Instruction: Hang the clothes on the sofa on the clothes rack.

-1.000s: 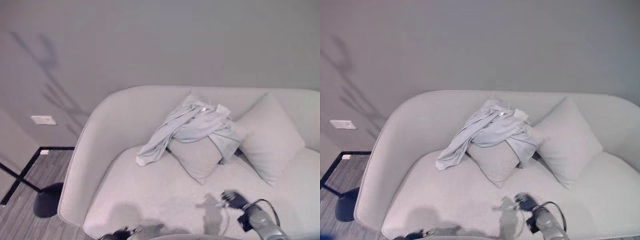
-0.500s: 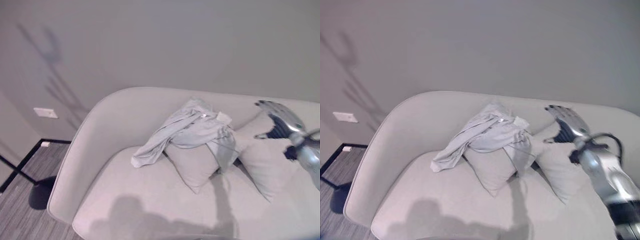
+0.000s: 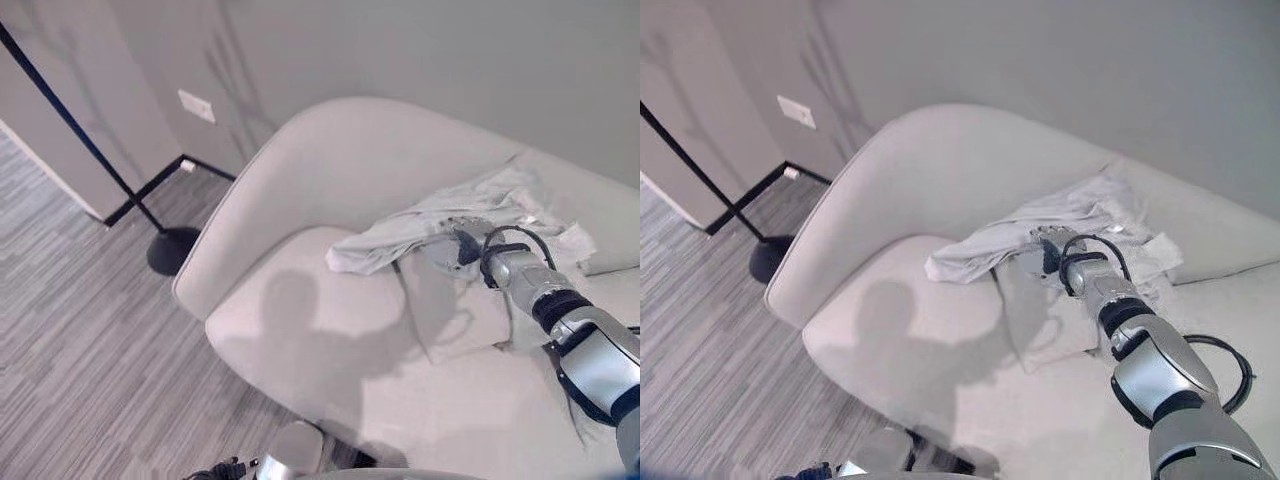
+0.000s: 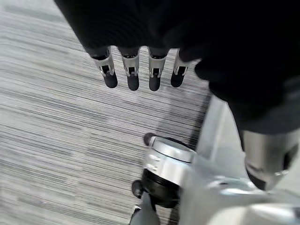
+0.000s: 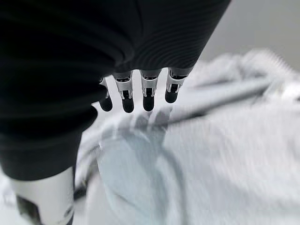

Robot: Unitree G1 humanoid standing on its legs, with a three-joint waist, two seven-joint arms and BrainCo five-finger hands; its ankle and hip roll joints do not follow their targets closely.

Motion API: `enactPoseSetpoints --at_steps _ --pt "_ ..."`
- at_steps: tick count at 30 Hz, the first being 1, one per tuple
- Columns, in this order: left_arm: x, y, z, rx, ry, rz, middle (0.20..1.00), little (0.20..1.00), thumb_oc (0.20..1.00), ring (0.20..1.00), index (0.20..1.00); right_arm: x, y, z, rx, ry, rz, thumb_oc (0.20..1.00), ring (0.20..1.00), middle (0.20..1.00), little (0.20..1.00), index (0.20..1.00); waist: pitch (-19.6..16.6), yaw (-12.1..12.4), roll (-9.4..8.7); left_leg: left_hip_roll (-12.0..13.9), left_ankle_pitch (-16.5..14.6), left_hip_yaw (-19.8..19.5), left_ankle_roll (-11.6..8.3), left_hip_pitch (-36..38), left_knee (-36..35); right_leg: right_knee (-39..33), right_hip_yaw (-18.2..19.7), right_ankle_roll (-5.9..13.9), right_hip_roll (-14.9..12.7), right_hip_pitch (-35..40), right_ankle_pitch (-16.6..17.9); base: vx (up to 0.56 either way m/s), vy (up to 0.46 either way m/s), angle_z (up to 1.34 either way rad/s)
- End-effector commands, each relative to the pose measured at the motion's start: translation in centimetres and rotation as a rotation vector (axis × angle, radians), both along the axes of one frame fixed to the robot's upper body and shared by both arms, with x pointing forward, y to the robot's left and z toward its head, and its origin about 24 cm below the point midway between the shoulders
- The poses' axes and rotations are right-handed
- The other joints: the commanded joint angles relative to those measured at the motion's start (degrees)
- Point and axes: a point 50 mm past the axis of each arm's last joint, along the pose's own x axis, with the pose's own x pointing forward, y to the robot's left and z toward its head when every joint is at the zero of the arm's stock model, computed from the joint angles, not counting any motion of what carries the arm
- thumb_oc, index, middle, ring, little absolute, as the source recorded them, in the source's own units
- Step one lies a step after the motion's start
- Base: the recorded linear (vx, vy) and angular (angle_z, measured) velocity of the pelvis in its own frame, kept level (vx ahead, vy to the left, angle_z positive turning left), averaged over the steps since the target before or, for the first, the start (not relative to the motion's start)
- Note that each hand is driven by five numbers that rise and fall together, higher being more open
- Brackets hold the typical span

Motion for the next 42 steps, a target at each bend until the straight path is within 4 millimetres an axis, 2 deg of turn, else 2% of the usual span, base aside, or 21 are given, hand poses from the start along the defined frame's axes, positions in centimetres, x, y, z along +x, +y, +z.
enactPoseSetpoints --at_steps 1,8,11,13,16,20,21,22,23,29,36,39,40,41,42 --pt "2.0 -0.4 0.2 0.040 -0.041 -0.067 1.000 1.000 1.000 1.000 1.000 0.7 -3.4 4.0 -0.337 -0.144 0.020 1.000 1.000 1.000 1.000 1.000 0.53 1.09 0.35 0.71 -2.13 -0.26 -0.77 -3.89 3.06 3.89 -0.54 3.25 -2.87 3.83 -5.13 -0.02 -0.006 0.38" --pt "5.8 -0.9 1.2 0.122 -0.169 -0.246 1.000 1.000 1.000 1.000 1.000 0.2 -6.3 5.8 -0.685 -0.207 0.057 1.000 1.000 1.000 1.000 1.000 4.07 2.31 1.42 -0.25 -1.67 -1.72 -1.40 -7.33 3.69 4.47 -2.27 3.43 -3.63 1.03 -5.08 -0.03 -0.003 0.16" --pt "6.0 -0.9 1.3 0.134 -0.183 -0.251 1.000 1.000 1.000 1.000 1.000 0.2 -6.4 6.0 -0.712 -0.218 0.066 1.000 1.000 1.000 1.000 1.000 4.46 2.46 1.63 -0.21 -1.65 -1.72 -1.46 -7.76 3.88 4.52 -2.40 3.43 -3.76 0.60 -5.08 -0.01 0.002 0.08" --pt "7.0 -1.1 1.6 0.176 -0.234 -0.265 1.000 1.000 1.000 1.000 1.000 0.1 -6.7 7.1 -0.753 -0.330 0.065 1.000 1.000 1.000 1.000 1.000 5.98 2.77 2.31 -0.45 -1.26 -1.74 -1.73 -9.37 4.19 4.67 -2.73 3.45 -4.03 -1.02 -4.79 -0.04 0.004 -0.01" --pt "7.6 -1.3 1.8 0.205 -0.261 -0.285 1.000 1.000 1.000 1.000 1.000 0.2 -6.4 8.2 -0.783 -0.426 0.088 1.000 1.000 1.000 1.000 1.000 6.82 2.38 2.32 -0.39 -0.94 -1.69 -2.07 -10.59 4.06 4.72 -2.76 3.49 -4.15 -2.35 -4.57 -0.03 -0.010 0.05" --pt "8.2 -1.4 2.0 0.220 -0.285 -0.319 1.000 1.000 1.000 1.000 1.000 0.4 -6.6 8.4 -0.804 -0.396 0.073 1.000 1.000 1.000 1.000 1.000 7.98 2.34 2.39 -0.33 -0.57 -1.45 -2.25 -12.01 4.14 4.74 -2.68 3.59 -4.29 -3.74 -4.19 -0.03 -0.006 0.02" --pt "8.3 -1.4 2.1 0.218 -0.288 -0.323 1.000 1.000 1.000 1.000 1.000 0.4 -6.9 8.2 -0.806 -0.378 0.054 0.758 0.758 0.758 0.758 0.758 8.14 2.31 2.42 -0.35 -0.37 -1.41 -2.27 -12.35 4.05 4.72 -2.62 3.56 -4.31 -4.12 -4.05 -0.04 -0.004 0.01" --pt "8.3 -1.3 2.1 0.216 -0.289 -0.321 1.000 1.000 1.000 1.000 1.000 0.3 -7.1 7.8 -0.803 -0.344 0.038 0.460 0.460 0.460 0.460 0.460 8.31 2.29 2.46 -0.32 -0.24 -1.34 -2.29 -12.52 3.94 4.66 -2.52 3.59 -4.31 -4.44 -3.91 0.00 0.000 0.00" --pt "8.5 -1.3 2.2 0.219 -0.293 -0.326 1.000 1.000 1.000 1.000 1.000 0.2 -7.3 7.1 -0.779 -0.318 0.008 0.200 0.200 0.200 0.200 0.200 8.47 2.27 2.43 -0.27 -0.11 -1.26 -2.31 -12.72 3.78 4.56 -2.48 3.62 -4.31 -4.78 -3.70 0.00 0.000 0.00" --pt "8.9 -1.6 2.3 0.219 -0.323 -0.335 1.000 1.000 1.000 1.000 1.000 -0.2 -7.5 5.5 -0.668 -0.276 -0.096 0.200 0.200 0.200 0.200 0.200 8.69 1.82 2.26 -0.10 0.41 -0.33 -2.30 -13.79 3.14 3.29 -2.00 4.10 -4.36 -5.69 -2.29 0.00 0.000 0.00" --pt "8.7 -1.5 2.3 0.226 -0.327 -0.320 1.000 1.000 1.000 1.000 1.000 0.1 -6.6 5.5 -0.580 -0.322 -0.096 0.200 0.200 0.200 0.200 0.200 8.14 0.98 1.90 -0.19 0.35 -0.14 -2.12 -13.06 2.66 3.41 -1.60 4.01 -4.27 -5.50 -2.45 0.00 0.000 0.00" --pt "8.4 -1.4 2.2 0.225 -0.314 -0.296 1.000 1.000 1.000 1.000 1.000 0.8 -5.7 6.8 -0.396 -0.425 -0.147 0.200 0.200 0.200 0.200 0.200 7.48 -0.27 1.57 -0.06 0.36 0.10 -1.84 -11.89 2.13 4.14 -1.37 3.96 -4.34 -5.15 -2.63 -0.01 0.011 -0.01" --pt "8.2 -1.0 2.1 0.233 -0.299 -0.277 1.000 1.000 1.000 1.000 1.000 1.7 -4.0 8.5 -0.244 -0.521 -0.131 0.200 0.200 0.200 0.200 0.200 7.18 -1.32 1.15 0.10 0.10 0.51 -1.57 -11.14 2.17 5.29 -1.15 3.81 -4.43 -5.02 -2.90 0.00 0.000 0.00" --pt "8.2 -1.0 2.1 0.233 -0.299 -0.278 1.000 1.000 1.000 1.000 1.000 1.7 -4.0 8.5 -0.244 -0.521 -0.132 0.200 0.200 0.200 0.200 0.200 7.21 -1.29 1.15 0.10 0.10 0.52 -1.56 -11.12 2.17 5.31 -1.14 3.81 -4.44 -5.01 -2.92 -0.01 0.022 -0.06" --pt "8.1 -0.9 2.1 0.236 -0.293 -0.263 1.000 1.000 1.000 1.000 1.000 2.1 -3.0 10.2 -0.137 -0.593 -0.118 0.200 0.200 0.200 0.200 0.200 7.15 -1.86 0.88 0.19 -0.05 0.72 -1.40 -10.64 2.09 5.99 -0.96 3.74 -4.41 -4.94 -3.09 0.00 0.011 -0.11"
